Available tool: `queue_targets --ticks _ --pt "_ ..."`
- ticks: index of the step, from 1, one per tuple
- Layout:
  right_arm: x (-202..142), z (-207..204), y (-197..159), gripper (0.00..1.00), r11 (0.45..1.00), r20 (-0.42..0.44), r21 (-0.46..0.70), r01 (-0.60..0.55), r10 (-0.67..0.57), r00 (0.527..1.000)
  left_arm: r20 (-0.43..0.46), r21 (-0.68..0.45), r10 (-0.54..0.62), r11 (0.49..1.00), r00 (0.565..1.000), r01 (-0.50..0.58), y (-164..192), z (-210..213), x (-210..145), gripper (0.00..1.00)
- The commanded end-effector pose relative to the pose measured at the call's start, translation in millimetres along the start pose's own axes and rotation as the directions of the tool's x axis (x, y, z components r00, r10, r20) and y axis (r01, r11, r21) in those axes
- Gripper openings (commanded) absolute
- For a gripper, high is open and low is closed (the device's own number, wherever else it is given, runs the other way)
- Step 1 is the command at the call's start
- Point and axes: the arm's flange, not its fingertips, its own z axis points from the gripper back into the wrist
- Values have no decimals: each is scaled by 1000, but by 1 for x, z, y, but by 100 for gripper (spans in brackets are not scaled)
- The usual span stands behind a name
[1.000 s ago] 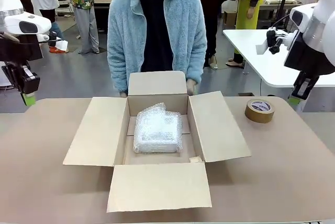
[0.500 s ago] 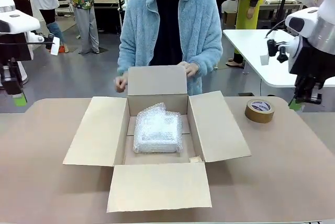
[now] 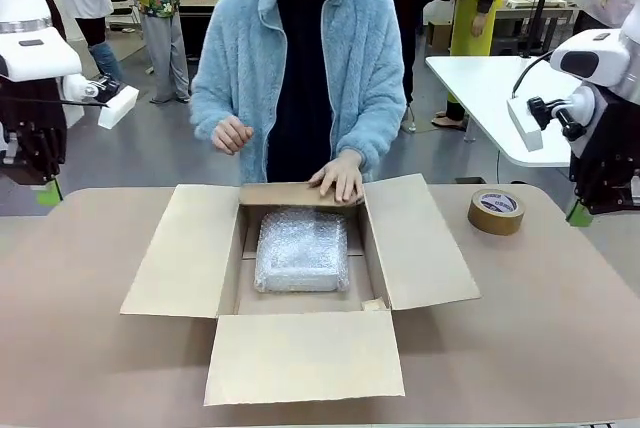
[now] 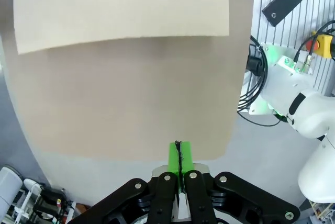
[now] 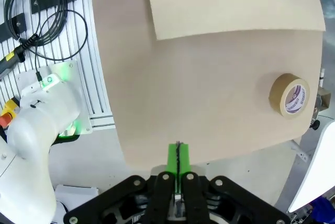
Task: Wrap the clocks to prevent damage.
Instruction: Once the human has placed the objects inside and stepped back, release both hands from the side flaps of the Package Box.
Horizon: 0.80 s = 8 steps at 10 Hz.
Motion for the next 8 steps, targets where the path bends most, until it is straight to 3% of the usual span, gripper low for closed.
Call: queue_targets --ticks 1,2,8 --pt "1 1 -11 1 999 2 12 30 -30 1000 51 -6 10 1000 999 -10 2 -6 4 0" --pt "0 0 0 1 1000 0 0 0 0 1000 0 0 0 1000 1000 0 0 0 0 0" --pt "0 0 0 1 1000 0 0 0 0 1000 0 0 0 1000 1000 0 0 0 0 0"
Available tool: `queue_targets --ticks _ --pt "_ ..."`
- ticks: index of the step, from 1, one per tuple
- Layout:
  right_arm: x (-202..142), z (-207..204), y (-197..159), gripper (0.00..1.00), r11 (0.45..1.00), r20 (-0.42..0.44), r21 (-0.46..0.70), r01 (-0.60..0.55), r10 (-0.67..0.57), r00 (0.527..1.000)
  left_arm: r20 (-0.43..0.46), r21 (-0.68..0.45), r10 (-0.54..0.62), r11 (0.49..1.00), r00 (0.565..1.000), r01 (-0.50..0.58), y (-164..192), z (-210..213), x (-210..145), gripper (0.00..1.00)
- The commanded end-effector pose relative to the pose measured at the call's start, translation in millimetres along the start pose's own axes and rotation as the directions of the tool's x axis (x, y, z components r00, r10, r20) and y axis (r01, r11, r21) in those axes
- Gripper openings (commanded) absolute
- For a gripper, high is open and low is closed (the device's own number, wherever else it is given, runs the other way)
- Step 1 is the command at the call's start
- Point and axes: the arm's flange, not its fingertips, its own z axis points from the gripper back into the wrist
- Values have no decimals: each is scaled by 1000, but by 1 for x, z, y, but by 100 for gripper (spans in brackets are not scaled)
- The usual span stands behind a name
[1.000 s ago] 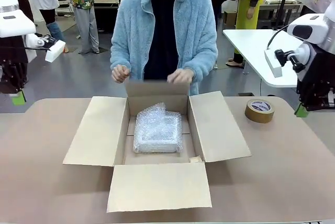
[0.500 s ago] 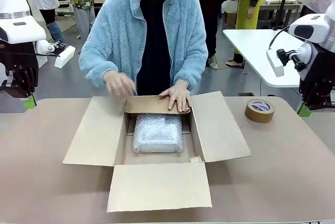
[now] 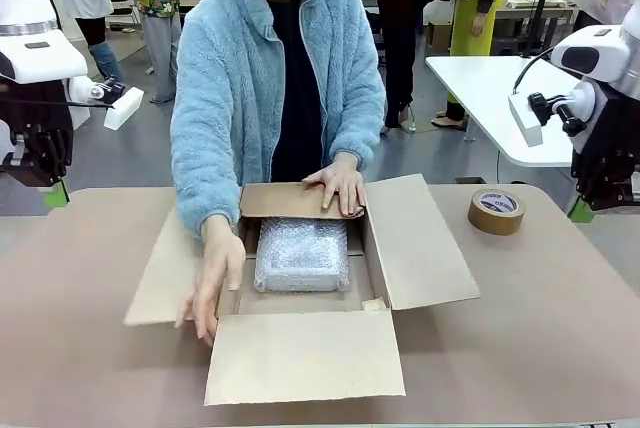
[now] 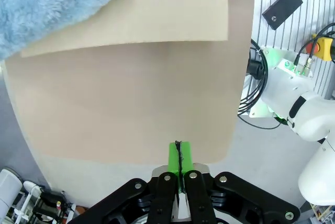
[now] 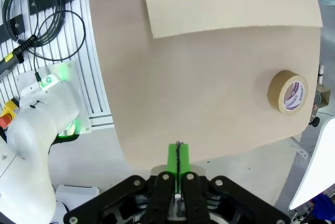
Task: Wrap the clocks to prevent damage.
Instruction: Once the human has placed the objects inside and stepped back, release both hands from the side flaps of the Package Box, then push the right (or left) flap of the Package Box to close it.
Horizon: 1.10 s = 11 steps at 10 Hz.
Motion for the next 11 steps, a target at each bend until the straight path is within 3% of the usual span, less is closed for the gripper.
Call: queue_targets --ticks 1,11 --pt "0 -2 2 1 1000 6 5 -9 9 1000 -10 3 0 1000 1000 0 -1 2 -2 0" --pt "0 -2 2 1 1000 6 5 -9 9 1000 -10 3 0 1000 1000 0 -1 2 -2 0"
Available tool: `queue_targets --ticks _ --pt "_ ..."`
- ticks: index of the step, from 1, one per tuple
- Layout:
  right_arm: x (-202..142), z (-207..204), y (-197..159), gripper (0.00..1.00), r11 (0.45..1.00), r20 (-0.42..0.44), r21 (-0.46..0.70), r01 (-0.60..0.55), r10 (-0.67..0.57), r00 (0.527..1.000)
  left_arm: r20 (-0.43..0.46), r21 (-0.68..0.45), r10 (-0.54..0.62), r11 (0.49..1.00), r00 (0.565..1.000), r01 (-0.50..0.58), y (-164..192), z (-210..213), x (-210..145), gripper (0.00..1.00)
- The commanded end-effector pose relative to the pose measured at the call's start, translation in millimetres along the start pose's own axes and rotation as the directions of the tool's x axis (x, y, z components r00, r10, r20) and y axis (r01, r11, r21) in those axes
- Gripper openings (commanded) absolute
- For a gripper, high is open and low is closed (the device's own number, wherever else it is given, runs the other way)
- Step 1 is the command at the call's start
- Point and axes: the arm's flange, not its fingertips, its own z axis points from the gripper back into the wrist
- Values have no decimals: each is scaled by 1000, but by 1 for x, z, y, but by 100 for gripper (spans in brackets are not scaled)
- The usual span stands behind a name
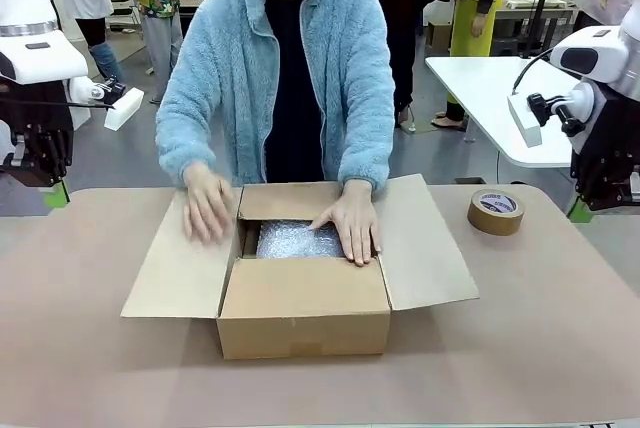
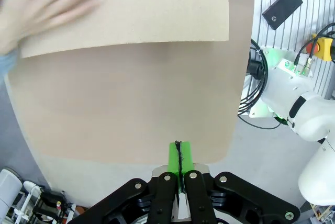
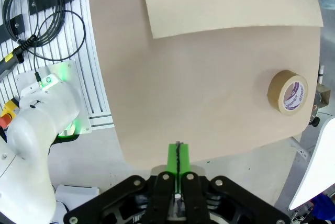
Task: Wrap the clocks to prevent damage.
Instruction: Push the right (or left) flap of the Package Box to close it.
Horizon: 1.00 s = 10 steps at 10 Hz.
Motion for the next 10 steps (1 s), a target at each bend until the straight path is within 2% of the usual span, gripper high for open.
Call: queue_targets --ticks 1,10 --pt "0 -2 2 1 1000 6 5 -9 9 1000 -10 3 0 1000 1000 0 -1 2 -2 0" --pt "0 -2 2 1 1000 6 5 -9 9 1000 -10 3 0 1000 1000 0 -1 2 -2 0"
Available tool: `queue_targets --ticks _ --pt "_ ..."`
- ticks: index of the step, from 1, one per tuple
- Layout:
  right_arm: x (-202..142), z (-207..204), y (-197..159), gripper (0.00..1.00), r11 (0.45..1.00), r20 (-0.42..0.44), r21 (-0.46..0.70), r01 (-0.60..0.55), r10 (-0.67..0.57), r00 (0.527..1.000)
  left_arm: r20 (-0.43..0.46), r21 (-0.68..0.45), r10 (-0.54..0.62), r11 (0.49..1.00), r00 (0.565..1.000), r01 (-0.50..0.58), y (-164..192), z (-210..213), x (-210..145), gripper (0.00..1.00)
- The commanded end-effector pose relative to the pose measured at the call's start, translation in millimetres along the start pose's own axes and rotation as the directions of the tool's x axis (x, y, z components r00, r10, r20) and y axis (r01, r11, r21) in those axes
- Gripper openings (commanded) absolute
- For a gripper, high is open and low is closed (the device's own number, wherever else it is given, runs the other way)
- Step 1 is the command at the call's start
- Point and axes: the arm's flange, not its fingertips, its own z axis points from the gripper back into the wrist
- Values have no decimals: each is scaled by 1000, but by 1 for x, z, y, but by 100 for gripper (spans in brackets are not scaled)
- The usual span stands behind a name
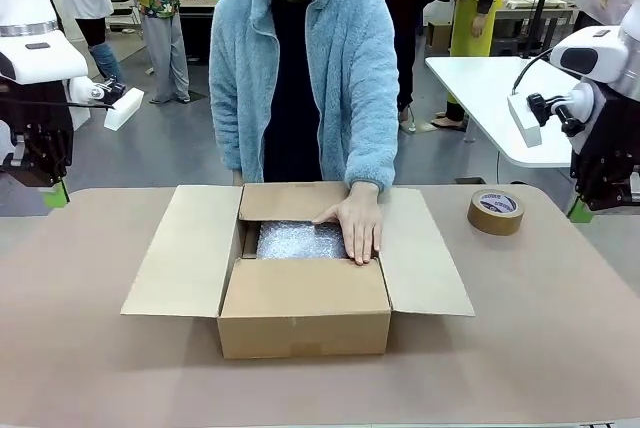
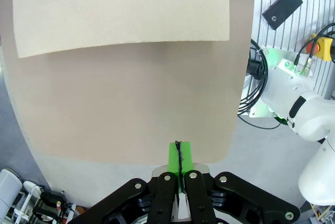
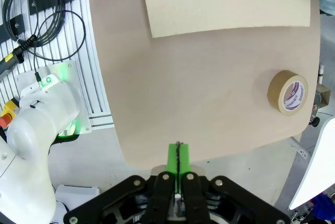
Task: Wrap the clocks to prevent damage.
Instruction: Push the right (or left) flap of the Package Box to close it.
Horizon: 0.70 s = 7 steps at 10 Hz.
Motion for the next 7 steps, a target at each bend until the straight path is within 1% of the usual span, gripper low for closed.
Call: queue_targets --ticks 1,7 --pt "0 -2 2 1 1000 6 5 -9 9 1000 -10 3 0 1000 1000 0 -1 2 -2 0" --pt "0 -2 2 1 1000 6 5 -9 9 1000 -10 3 0 1000 1000 0 -1 2 -2 0"
